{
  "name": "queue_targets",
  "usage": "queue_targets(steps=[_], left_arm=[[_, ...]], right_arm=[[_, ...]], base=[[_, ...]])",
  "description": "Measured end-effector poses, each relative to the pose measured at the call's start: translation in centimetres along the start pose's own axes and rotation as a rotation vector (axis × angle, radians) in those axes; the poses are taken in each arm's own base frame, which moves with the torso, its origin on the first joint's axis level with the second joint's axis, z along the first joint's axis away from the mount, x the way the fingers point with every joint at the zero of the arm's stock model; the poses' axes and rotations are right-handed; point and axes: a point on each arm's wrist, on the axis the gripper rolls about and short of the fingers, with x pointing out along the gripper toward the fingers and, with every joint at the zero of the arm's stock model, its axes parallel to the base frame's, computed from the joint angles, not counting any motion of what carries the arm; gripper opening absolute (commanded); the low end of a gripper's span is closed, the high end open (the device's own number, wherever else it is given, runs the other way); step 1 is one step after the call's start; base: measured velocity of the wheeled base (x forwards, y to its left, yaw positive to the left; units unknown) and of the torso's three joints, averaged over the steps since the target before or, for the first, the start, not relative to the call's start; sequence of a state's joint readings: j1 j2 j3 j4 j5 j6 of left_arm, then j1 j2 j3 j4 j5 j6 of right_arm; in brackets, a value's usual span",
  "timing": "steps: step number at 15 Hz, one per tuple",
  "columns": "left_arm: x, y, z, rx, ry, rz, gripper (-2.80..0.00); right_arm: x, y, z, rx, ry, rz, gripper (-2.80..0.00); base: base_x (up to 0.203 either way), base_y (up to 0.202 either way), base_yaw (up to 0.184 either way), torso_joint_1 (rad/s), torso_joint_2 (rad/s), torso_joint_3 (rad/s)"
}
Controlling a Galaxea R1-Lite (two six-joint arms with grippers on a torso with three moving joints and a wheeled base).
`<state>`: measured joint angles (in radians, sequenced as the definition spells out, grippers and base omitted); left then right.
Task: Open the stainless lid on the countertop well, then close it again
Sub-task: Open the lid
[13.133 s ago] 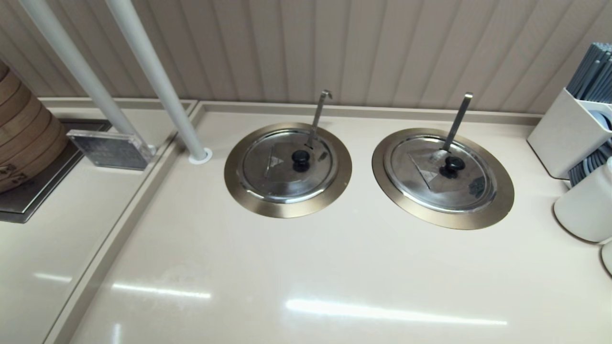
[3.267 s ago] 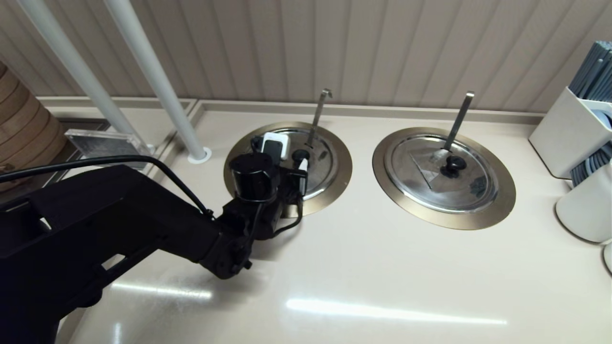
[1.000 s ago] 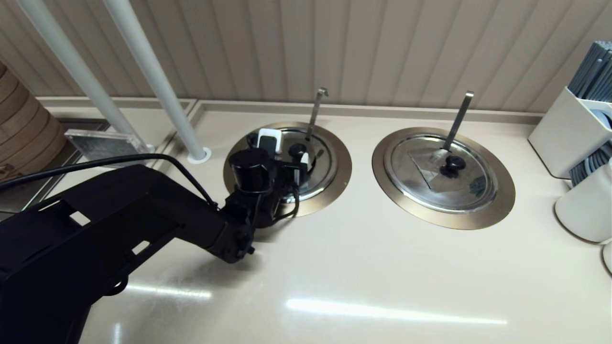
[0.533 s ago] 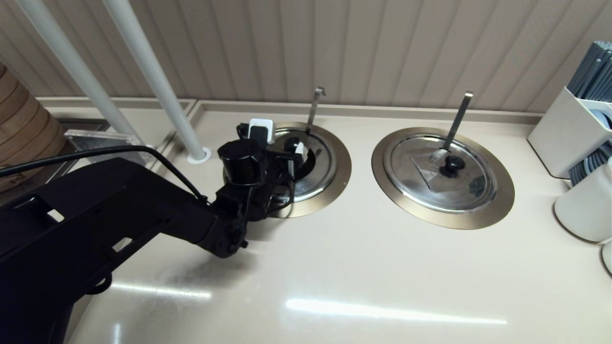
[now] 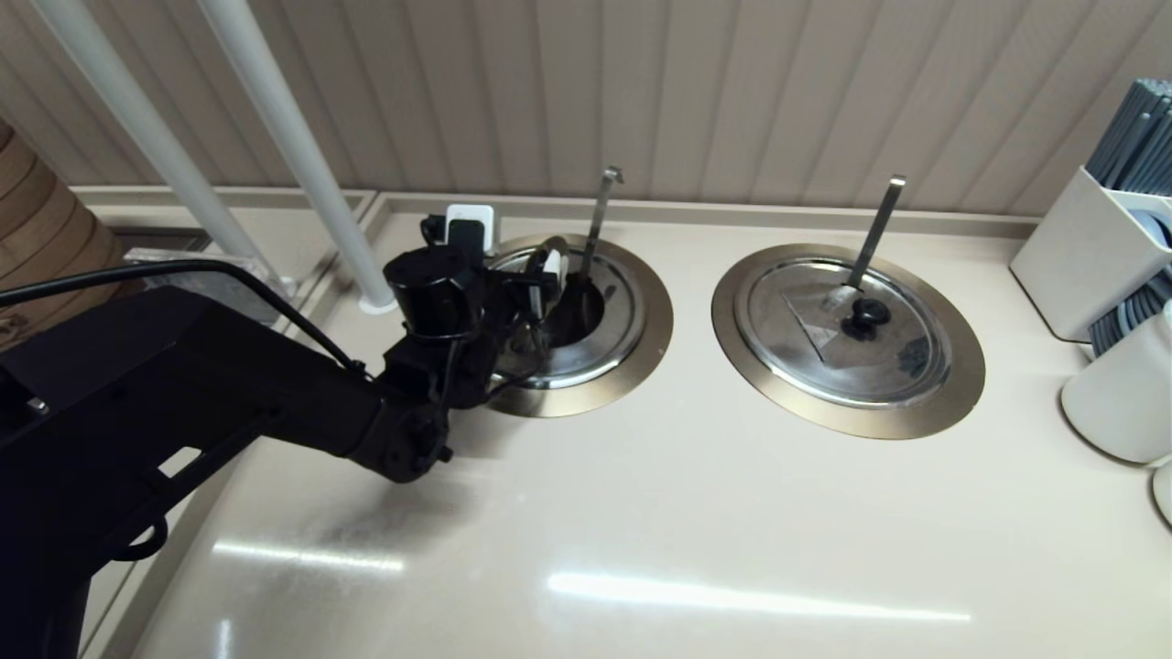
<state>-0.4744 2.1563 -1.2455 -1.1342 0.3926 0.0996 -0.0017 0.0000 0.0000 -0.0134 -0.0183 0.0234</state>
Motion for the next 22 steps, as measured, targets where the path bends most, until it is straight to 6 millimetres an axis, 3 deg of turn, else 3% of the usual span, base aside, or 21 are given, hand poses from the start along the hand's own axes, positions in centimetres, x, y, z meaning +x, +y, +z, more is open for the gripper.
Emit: queue_targets(steps=[16, 22], left_arm=[[-2.3, 5.2, 1.6, -0.011, 0.001, 0.083, 0.0], [-3.9, 7.0, 1.1, -0.012, -0.007, 0.11, 0.0]], right_arm=[[0.0, 0.0, 0.0, -0.001, 0.0, 0.0, 0.0], [0.0, 0.0, 0.0, 0.0, 0.0, 0.0, 0.0]], base=[[0.0, 0.0, 0.0, 0.0, 0.0, 0.0], [0.0, 0.0, 0.0, 0.0, 0.0, 0.0]])
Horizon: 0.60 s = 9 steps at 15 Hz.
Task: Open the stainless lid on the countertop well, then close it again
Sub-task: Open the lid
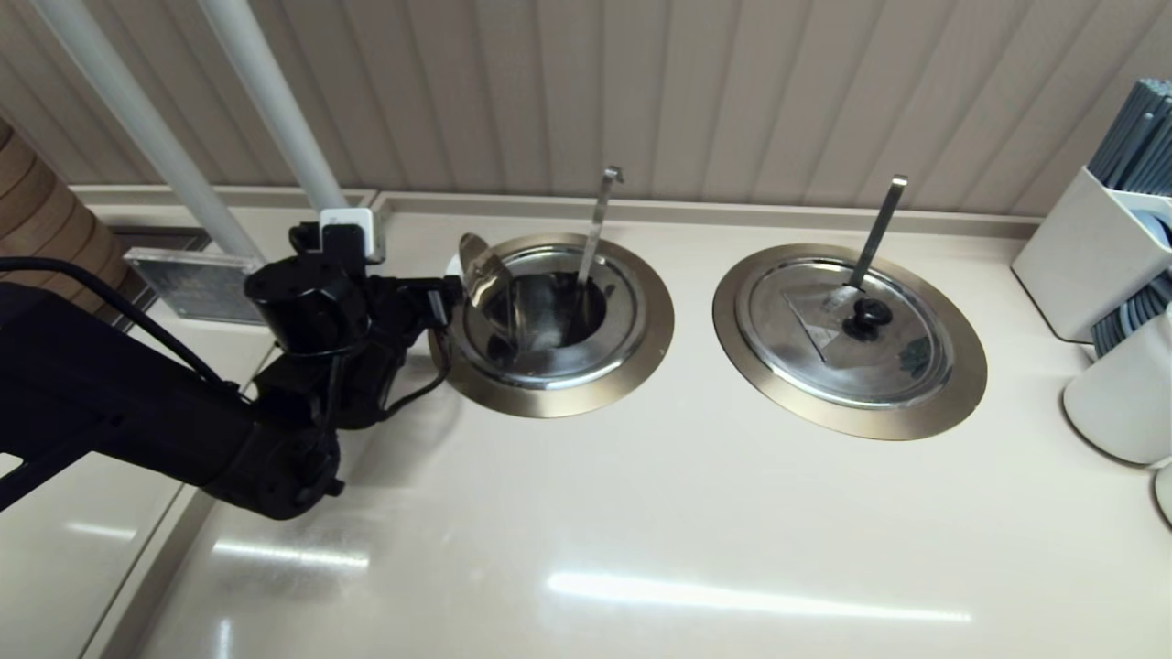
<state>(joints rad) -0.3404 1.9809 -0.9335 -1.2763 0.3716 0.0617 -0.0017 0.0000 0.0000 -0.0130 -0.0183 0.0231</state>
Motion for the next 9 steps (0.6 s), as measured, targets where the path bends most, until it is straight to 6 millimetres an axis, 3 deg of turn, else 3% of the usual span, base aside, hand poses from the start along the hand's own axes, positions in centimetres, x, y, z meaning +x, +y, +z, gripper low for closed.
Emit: queue_targets(steps=[4, 9], left_arm=[[-1.1, 1.8, -0.2, -0.017, 0.03, 0.031, 0.0], [-2.4, 5.5, 0.0, -0.031, 0.058, 0.084, 0.0]], right_arm=[[0.0, 0.0, 0.0, 0.0, 0.0, 0.0, 0.0], [0.0, 0.0, 0.0, 0.0, 0.0, 0.0, 0.0]], base=[[0.0, 0.0, 0.0, 0.0, 0.0, 0.0], [0.0, 0.0, 0.0, 0.0, 0.0, 0.0]])
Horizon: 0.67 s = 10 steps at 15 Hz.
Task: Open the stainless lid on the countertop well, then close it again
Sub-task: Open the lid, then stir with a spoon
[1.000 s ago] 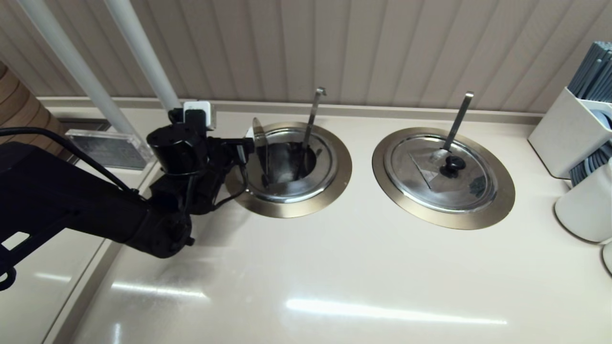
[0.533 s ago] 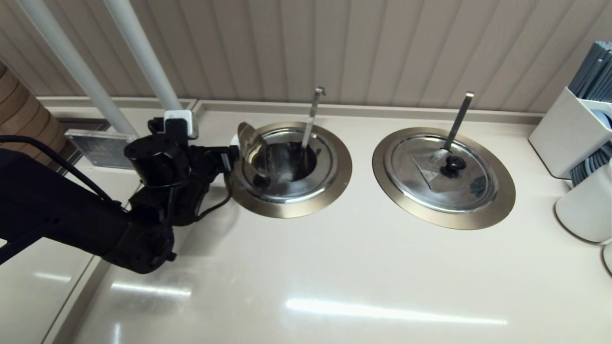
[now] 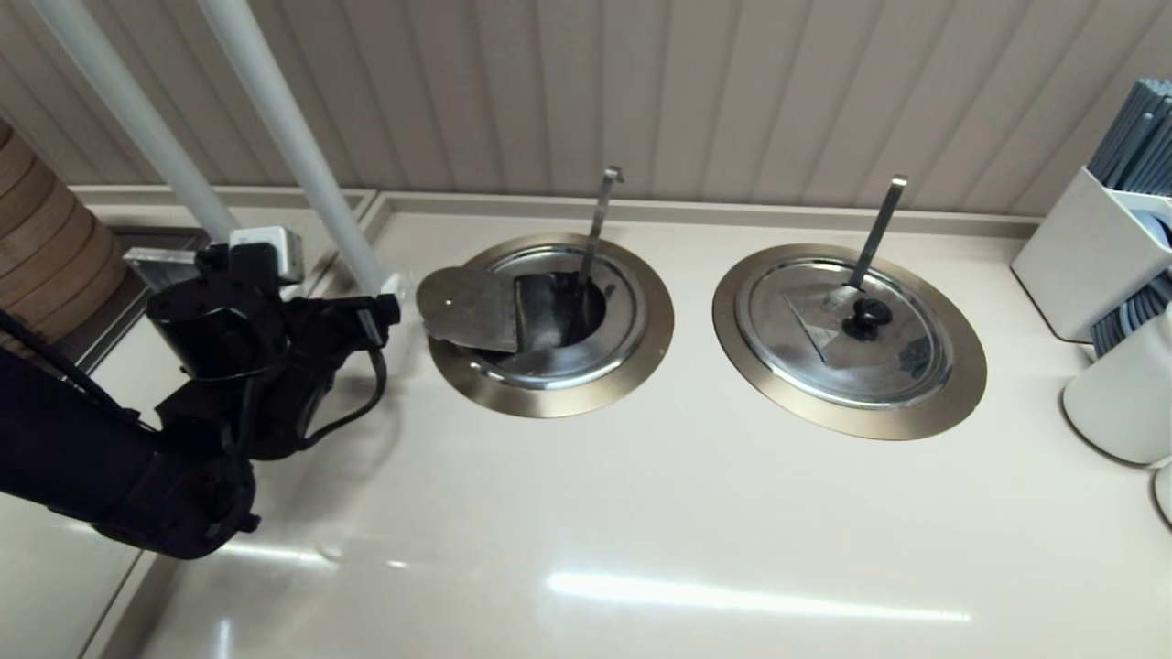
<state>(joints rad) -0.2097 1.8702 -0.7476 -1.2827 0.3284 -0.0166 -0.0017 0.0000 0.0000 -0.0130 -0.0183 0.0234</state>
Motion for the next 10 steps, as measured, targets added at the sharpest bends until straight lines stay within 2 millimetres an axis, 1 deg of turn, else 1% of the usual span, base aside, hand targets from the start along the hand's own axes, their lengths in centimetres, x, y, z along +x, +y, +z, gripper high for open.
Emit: queue_targets(steps=[2, 5, 7, 10], left_arm=[[-0.6, 1.3, 0.4, -0.003, -0.001, 0.009, 0.0], [-1.5, 1.9, 1.5, -0.006, -0.014, -0.023, 0.0], [-2.0, 1.3, 1.5, 0.004, 0.026, -0.085, 0.0], [-2.1, -1.1, 1.7, 0.016, 0.092, -0.208, 0.0]], right_arm=[[0.0, 0.0, 0.0, 0.0, 0.0, 0.0, 0.0], [0.0, 0.0, 0.0, 0.0, 0.0, 0.0, 0.0], [0.0, 0.0, 0.0, 0.0, 0.0, 0.0, 0.0], [0.0, 0.0, 0.0, 0.0, 0.0, 0.0, 0.0]], base=[[0.0, 0.0, 0.0, 0.0, 0.0, 0.0], [0.0, 0.0, 0.0, 0.0, 0.0, 0.0], [0.0, 0.0, 0.0, 0.0, 0.0, 0.0], [0.0, 0.0, 0.0, 0.0, 0.0, 0.0]])
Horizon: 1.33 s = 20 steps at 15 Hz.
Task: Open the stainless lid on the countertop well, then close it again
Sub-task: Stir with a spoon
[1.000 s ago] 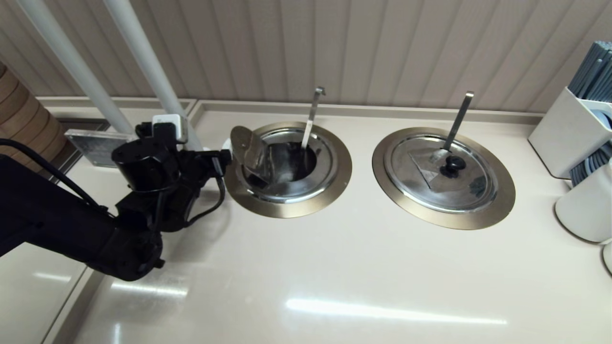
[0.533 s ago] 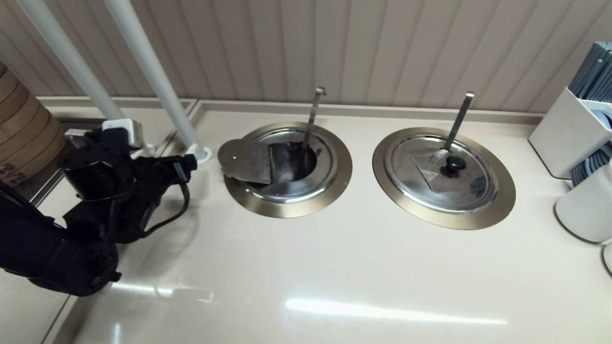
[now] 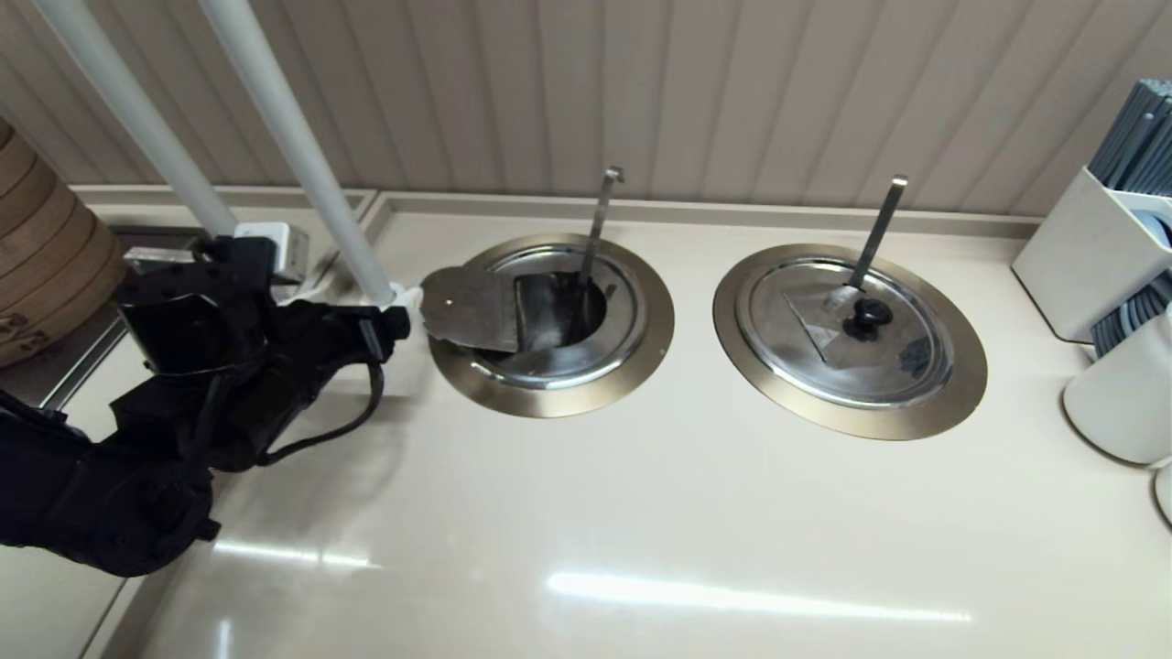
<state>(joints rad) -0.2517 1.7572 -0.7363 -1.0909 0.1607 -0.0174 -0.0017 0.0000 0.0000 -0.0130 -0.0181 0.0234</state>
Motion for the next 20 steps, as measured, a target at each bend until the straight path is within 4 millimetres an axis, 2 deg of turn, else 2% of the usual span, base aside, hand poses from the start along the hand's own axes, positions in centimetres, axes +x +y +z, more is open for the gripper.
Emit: queue_targets(steps=[2, 5, 7, 9, 13, 17, 20], left_arm=[[0.8, -1.6, 1.1, 0.004, -0.001, -0.076, 0.0], [3.3, -4.3, 3.6, 0.0, -0.028, -0.143, 0.0], [5.9, -6.2, 4.7, 0.021, -0.039, -0.175, 0.0], [8.5, -7.7, 4.9, 0.046, -0.028, -0.195, 0.0], [12.3, -10.2, 2.4, 0.08, 0.071, -0.284, 0.0], [14.3, -11.3, -0.5, 0.084, 0.101, -0.336, 0.0], [15.4, -11.9, -1.2, 0.074, 0.082, -0.343, 0.0]], right_arm=[[0.0, 0.0, 0.0, 0.0, 0.0, 0.0, 0.0], [0.0, 0.0, 0.0, 0.0, 0.0, 0.0, 0.0], [0.0, 0.0, 0.0, 0.0, 0.0, 0.0, 0.0], [0.0, 0.0, 0.0, 0.0, 0.0, 0.0, 0.0], [0.0, 0.0, 0.0, 0.0, 0.0, 0.0, 0.0], [0.0, 0.0, 0.0, 0.0, 0.0, 0.0, 0.0], [0.0, 0.0, 0.0, 0.0, 0.0, 0.0, 0.0]], base=[[0.0, 0.0, 0.0, 0.0, 0.0, 0.0], [0.0, 0.0, 0.0, 0.0, 0.0, 0.0], [0.0, 0.0, 0.0, 0.0, 0.0, 0.0], [0.0, 0.0, 0.0, 0.0, 0.0, 0.0], [0.0, 0.0, 0.0, 0.0, 0.0, 0.0], [0.0, 0.0, 0.0, 0.0, 0.0, 0.0], [0.0, 0.0, 0.0, 0.0, 0.0, 0.0]])
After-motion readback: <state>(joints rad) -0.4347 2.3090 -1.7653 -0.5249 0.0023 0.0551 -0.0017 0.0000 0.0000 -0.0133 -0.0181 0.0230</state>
